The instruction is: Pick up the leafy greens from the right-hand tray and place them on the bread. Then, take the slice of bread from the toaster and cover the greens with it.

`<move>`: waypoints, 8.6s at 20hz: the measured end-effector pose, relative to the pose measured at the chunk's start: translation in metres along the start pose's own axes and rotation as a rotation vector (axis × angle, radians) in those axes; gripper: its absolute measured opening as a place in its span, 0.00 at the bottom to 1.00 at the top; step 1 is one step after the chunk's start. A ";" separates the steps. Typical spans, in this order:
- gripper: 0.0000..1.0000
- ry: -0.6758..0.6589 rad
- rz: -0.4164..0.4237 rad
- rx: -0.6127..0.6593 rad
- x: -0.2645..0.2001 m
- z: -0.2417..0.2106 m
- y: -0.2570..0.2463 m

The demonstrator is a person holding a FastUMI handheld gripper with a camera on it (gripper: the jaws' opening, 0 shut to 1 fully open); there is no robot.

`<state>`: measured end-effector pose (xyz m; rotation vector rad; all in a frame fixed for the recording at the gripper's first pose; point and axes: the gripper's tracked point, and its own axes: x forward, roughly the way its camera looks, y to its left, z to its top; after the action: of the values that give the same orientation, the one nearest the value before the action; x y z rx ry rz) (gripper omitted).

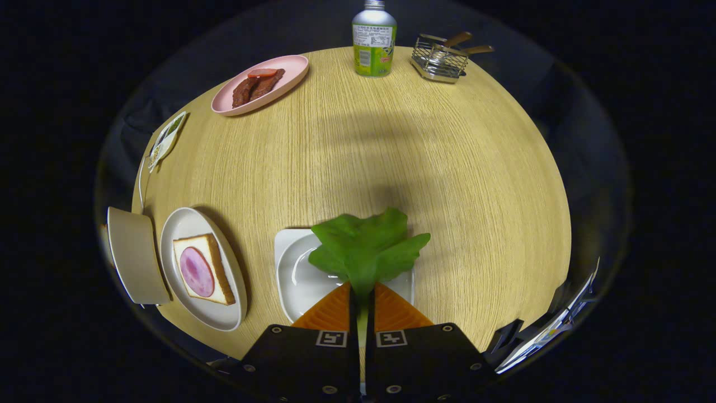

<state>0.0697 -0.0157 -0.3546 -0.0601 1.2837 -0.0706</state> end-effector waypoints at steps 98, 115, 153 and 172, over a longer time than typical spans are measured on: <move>0.60 -0.170 0.226 -0.264 -0.167 0.013 0.457; 0.06 -0.238 0.272 -0.235 -0.205 0.021 0.445; 0.06 -0.147 0.525 -0.105 -0.081 0.016 0.228; 0.50 -0.097 0.367 -0.079 -0.007 0.023 0.158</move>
<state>0.0922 0.1425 -0.3544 0.1035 1.1821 0.2950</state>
